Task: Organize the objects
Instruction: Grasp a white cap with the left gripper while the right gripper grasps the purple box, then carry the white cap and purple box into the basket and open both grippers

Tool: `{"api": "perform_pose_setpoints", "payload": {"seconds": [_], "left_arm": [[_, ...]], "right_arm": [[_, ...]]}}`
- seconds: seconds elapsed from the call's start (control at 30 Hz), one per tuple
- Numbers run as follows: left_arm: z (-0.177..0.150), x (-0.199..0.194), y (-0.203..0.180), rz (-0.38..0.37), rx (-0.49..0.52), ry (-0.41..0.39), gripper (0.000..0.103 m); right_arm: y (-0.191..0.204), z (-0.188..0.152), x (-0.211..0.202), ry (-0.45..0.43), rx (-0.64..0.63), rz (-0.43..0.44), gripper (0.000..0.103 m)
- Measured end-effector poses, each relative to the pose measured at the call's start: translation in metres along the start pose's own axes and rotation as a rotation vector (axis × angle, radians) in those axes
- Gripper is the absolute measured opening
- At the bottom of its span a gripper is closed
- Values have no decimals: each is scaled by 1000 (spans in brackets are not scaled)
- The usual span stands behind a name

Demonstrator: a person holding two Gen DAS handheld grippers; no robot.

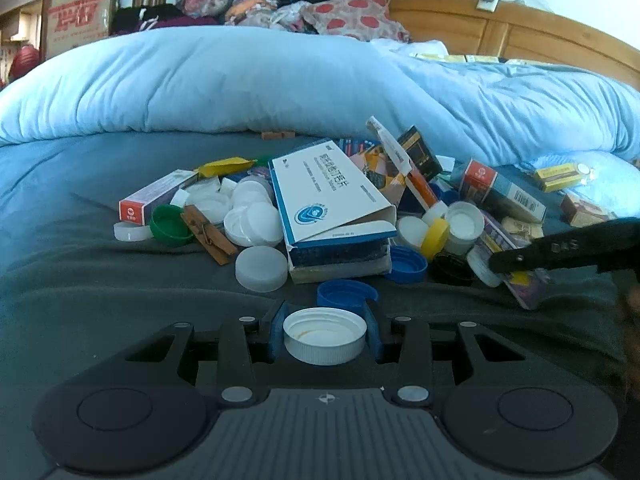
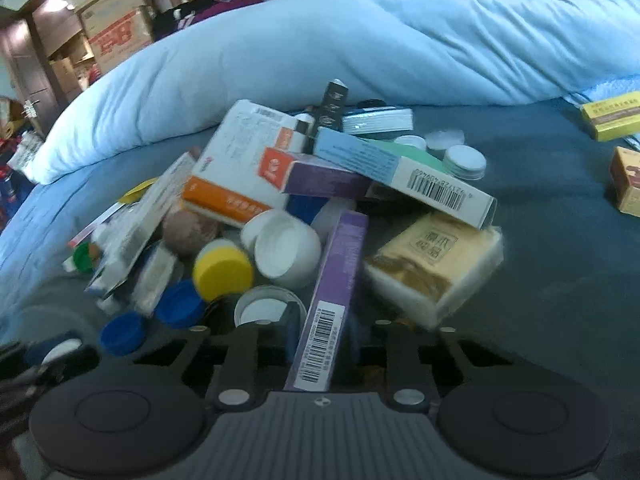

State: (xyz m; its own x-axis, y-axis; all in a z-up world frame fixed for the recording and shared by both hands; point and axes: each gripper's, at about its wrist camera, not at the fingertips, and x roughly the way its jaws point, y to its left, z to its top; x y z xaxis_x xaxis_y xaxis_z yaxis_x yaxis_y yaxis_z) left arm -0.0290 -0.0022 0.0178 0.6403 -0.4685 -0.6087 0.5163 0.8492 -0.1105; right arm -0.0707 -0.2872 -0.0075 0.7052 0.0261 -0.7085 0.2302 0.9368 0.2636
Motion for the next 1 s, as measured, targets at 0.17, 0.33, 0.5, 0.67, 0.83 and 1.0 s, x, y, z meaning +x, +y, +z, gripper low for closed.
{"api": "perform_pose_setpoints", "payload": {"seconds": [0.17, 0.33, 0.5, 0.67, 0.83, 1.0], "left_arm": [[-4, -3, 1, 12, -4, 9, 40], [-11, -1, -1, 13, -8, 31, 41], [-10, 1, -6, 9, -1, 27, 41], [-12, 3, -9, 18, 11, 39, 39], [-20, -12, -11, 41, 14, 20, 38], [-3, -51, 0, 104, -37, -89, 38]], "right_arm": [[-1, -9, -28, -29, 8, 59, 22], [0, -13, -25, -11, -41, 23, 28], [-2, 3, -7, -3, -37, 16, 28], [-8, 5, -9, 16, 0, 49, 20], [4, 6, -52, -58, -18, 143, 20], [29, 29, -84, -159, -60, 207, 20]]}}
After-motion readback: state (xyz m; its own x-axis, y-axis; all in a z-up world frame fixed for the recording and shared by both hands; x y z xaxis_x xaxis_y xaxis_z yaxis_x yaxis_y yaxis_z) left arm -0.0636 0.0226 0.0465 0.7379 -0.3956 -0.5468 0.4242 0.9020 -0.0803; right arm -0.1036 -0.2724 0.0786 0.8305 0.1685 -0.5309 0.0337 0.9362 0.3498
